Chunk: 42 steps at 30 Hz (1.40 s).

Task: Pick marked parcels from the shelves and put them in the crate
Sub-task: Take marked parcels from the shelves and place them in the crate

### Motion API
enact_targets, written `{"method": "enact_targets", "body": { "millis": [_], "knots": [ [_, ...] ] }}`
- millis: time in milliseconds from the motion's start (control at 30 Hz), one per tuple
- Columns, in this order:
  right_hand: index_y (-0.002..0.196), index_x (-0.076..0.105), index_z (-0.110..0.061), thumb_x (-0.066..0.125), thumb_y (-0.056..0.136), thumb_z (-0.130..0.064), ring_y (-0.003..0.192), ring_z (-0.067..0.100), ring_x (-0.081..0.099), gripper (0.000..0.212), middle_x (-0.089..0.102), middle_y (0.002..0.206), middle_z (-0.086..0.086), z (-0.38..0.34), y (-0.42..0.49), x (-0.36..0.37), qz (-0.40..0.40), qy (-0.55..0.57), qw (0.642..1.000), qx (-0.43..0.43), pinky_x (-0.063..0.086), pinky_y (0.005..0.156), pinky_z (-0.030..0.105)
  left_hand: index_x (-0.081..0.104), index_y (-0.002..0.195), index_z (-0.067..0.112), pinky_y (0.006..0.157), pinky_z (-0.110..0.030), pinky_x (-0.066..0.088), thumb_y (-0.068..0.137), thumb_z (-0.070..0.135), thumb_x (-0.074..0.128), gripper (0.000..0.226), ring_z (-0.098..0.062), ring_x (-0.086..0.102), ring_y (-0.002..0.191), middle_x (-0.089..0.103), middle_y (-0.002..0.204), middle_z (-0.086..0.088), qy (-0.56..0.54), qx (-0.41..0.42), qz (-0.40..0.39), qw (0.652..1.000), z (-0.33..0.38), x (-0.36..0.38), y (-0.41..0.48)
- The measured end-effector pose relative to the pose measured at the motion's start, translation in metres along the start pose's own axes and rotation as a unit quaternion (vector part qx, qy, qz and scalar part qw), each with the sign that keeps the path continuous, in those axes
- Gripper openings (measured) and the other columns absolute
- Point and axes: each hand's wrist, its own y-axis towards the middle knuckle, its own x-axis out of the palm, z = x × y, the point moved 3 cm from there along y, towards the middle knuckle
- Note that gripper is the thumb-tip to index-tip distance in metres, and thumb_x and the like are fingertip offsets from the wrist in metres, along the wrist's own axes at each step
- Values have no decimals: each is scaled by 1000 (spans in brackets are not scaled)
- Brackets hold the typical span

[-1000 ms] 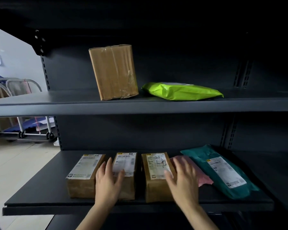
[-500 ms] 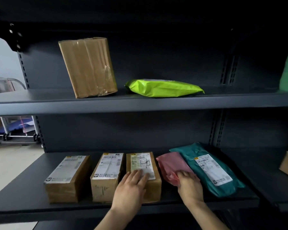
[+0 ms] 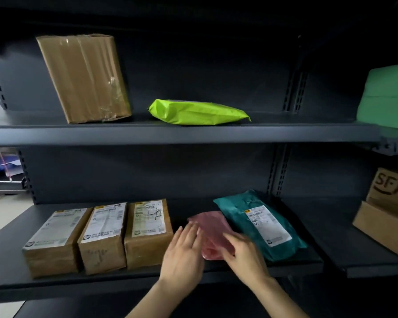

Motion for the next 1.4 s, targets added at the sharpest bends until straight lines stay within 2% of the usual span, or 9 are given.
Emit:
{"method": "enact_targets", "body": {
  "millis": [200,333,533,667,800,967,1067,1233,1400],
  "knots": [
    [133,47,-11,60,78,-55,128,28,44,72,50,134,11,77,3,-26,-74,-169,976,114,40,102,37,14,150,13,119,-36,3,90,40,46,73,-23,3,148,8,159,-9,-23,-5,-172,985,46,25,39],
    [80,71,-11,92,36,-26,74,22,69,51,67,80,3,96,-11,-13,-39,-193,975,103,56,56,30,13,149,18,117,-50,6,91,24,47,67,-32,4,145,8,156,-15,34,-62,-220,973,43,44,48],
    [59,70,-12,90,16,-12,52,17,64,47,64,56,0,78,-19,-19,31,-186,979,81,48,40,20,27,146,35,116,-35,23,99,26,36,48,-24,22,142,25,153,-3,-163,-116,-104,974,37,52,43],
    [63,70,-17,89,30,-33,57,15,62,41,66,63,-6,54,-29,-10,33,-168,984,47,51,45,20,42,140,25,103,-13,29,97,21,48,44,-5,42,125,43,143,0,-491,-183,11,852,48,34,38],
    [69,72,-23,48,66,-58,67,15,65,42,69,76,-9,42,-35,-8,-2,-176,984,32,54,56,23,29,146,17,96,-21,36,97,19,45,51,-5,42,117,45,134,5,-556,-257,63,788,42,23,30],
    [97,73,-18,45,78,-49,89,31,66,45,69,107,11,63,-18,-32,15,-150,980,134,54,69,40,17,149,19,89,-26,36,86,-8,53,77,-13,46,109,44,117,5,-544,-310,80,775,21,16,17],
    [143,33,-25,44,91,-47,130,33,39,58,33,147,16,94,-4,-39,-78,-139,956,245,38,100,38,30,144,25,94,-31,40,81,-4,64,77,-14,47,116,46,124,8,-558,-317,98,760,4,13,11],
    [146,26,-23,51,92,-33,118,26,46,60,46,130,13,95,-9,-19,-105,-17,965,238,40,95,29,61,107,15,80,-33,46,84,9,65,24,-24,59,94,66,103,-10,-485,-368,74,790,-10,24,9],
    [142,35,-11,57,89,-15,118,30,45,58,47,132,16,84,-21,-12,-41,-21,981,187,38,98,30,55,129,8,96,-29,43,79,-16,43,56,-31,54,118,57,129,-15,-406,-361,-28,839,-11,44,11]
  ]
}}
